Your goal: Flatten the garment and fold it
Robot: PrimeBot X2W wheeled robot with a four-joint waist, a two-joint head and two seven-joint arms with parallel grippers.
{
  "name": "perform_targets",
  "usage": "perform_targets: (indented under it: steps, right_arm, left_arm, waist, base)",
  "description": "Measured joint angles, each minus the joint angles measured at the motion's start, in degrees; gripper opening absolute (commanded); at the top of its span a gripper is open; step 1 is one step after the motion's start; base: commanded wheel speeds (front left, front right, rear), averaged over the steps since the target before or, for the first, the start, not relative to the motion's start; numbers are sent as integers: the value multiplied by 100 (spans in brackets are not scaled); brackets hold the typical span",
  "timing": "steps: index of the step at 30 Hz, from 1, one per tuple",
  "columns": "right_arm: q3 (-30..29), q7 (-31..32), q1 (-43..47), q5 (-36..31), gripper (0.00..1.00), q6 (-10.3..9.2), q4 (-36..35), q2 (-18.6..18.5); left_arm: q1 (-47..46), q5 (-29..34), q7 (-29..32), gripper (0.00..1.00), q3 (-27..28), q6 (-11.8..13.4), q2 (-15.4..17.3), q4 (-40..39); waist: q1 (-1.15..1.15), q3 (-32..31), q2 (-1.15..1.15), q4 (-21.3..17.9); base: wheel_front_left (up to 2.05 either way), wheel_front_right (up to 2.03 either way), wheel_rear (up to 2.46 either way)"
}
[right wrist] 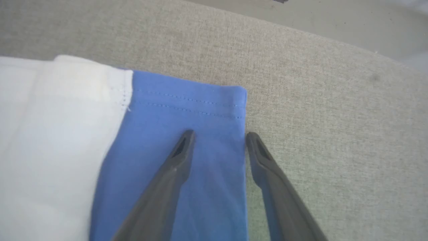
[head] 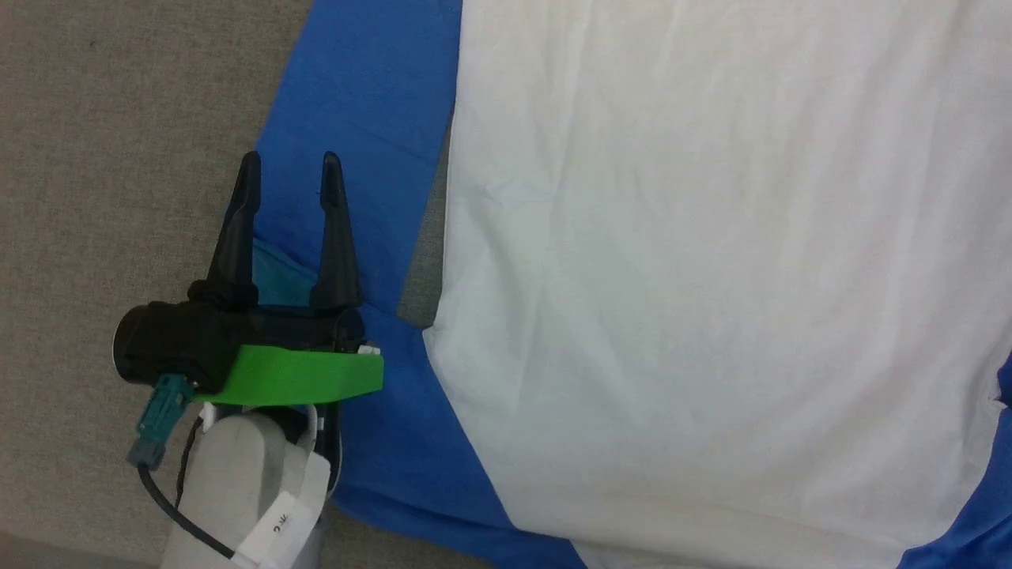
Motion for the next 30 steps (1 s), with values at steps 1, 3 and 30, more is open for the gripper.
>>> perform_targets:
  steps: [1,3,30]
  right_arm:
    - [2,82,0,64,0,1,27,5]
    - [-62,107,7,107,0,3,38,40]
    - [-615,-330,2577,1982,0,2,-2966,-354]
  left_arm:
    - [0,11,1,100,12,-2,-9,20]
    - [2,27,1,100,32,-3,-22,65]
    - [957,-82,0,100,612,-194,-76,449]
  waist:
    - [0,-24,0,-4]
    - [0,-88,0,-19]
    - [-1,-2389,0,-580]
  base:
    - [0,0,0]
    - [0,0,0]
    - [0,0,0]
